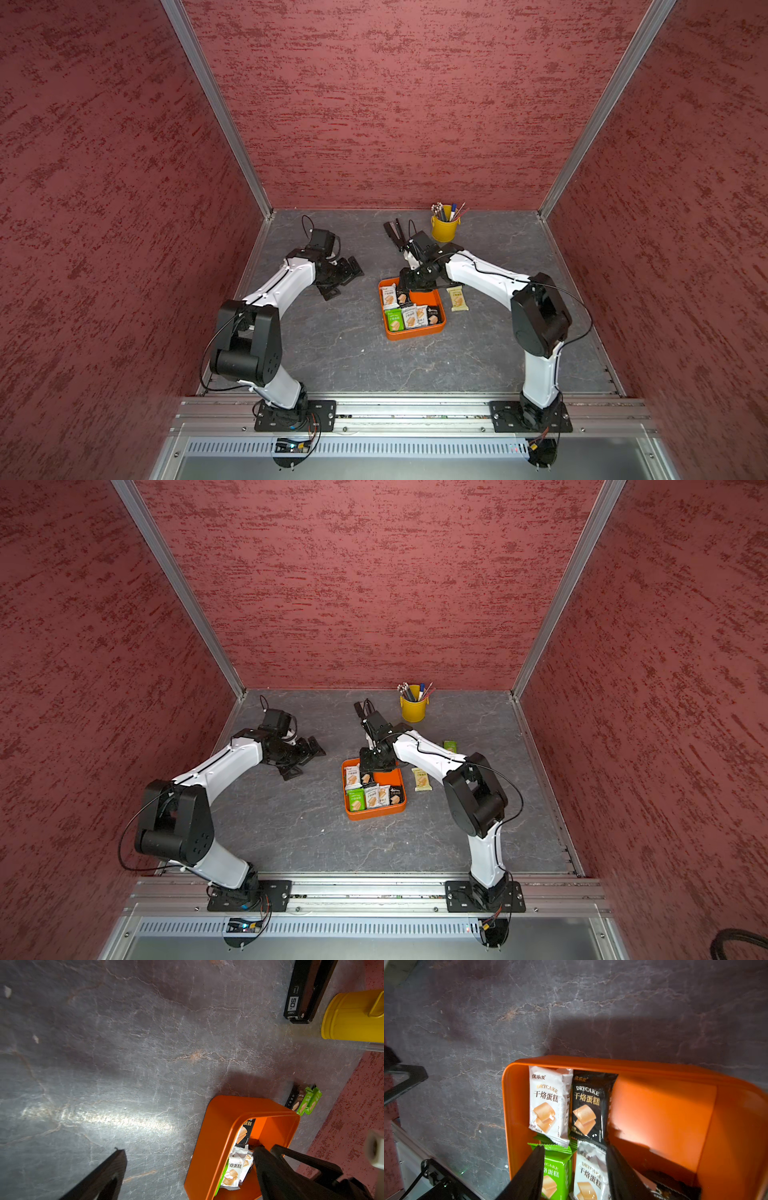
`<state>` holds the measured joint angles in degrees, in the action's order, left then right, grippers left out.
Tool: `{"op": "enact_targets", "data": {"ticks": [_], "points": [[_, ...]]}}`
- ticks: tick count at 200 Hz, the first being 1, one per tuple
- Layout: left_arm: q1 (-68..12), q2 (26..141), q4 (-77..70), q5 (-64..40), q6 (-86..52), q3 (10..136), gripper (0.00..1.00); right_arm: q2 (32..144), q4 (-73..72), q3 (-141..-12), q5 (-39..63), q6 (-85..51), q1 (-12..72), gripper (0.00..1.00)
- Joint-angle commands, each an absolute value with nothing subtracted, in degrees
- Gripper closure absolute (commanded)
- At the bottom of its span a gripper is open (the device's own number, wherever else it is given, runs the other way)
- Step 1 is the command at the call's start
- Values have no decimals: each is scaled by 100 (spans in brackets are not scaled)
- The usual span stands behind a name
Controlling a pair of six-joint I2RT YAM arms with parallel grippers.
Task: Take the cookies out of the storage box
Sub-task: Pick up the cookie from the storage box.
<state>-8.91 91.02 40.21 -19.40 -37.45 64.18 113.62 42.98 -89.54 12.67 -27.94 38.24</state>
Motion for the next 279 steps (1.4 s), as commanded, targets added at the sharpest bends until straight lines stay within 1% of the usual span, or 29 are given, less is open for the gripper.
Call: {"op": "enact_targets", "data": {"ticks": [1, 45, 148, 179, 231, 258, 279], "points": [[-764, 8874, 4105, -2004, -3553, 6310, 0, 11579, 4590, -9304, 698, -2835, 3940, 47], [-602, 8716, 4188, -2039, -3468, 6207, 0, 12040, 4912, -9683, 250, -2777, 4043, 46], [-421, 8488, 4331, -2006, -3426, 6109, 0, 12631, 5038, -10132, 224, -2637, 4139, 44], [-405, 8420, 4328, -1995, -3451, 6048, 0, 12694, 5152, -10169, 50, -2663, 4148, 44], [-404, 8396, 4333, -2004, -3464, 6033, 0, 12675, 5502, -10186, -633, -2655, 4144, 44], [-404, 8411, 4326, -2017, -3463, 6038, 0, 12631, 5484, -10218, -551, -2645, 4143, 44], [-404, 8418, 4324, -2030, -3463, 6038, 0, 12628, 5499, -10288, -388, -2672, 4142, 41]]}}
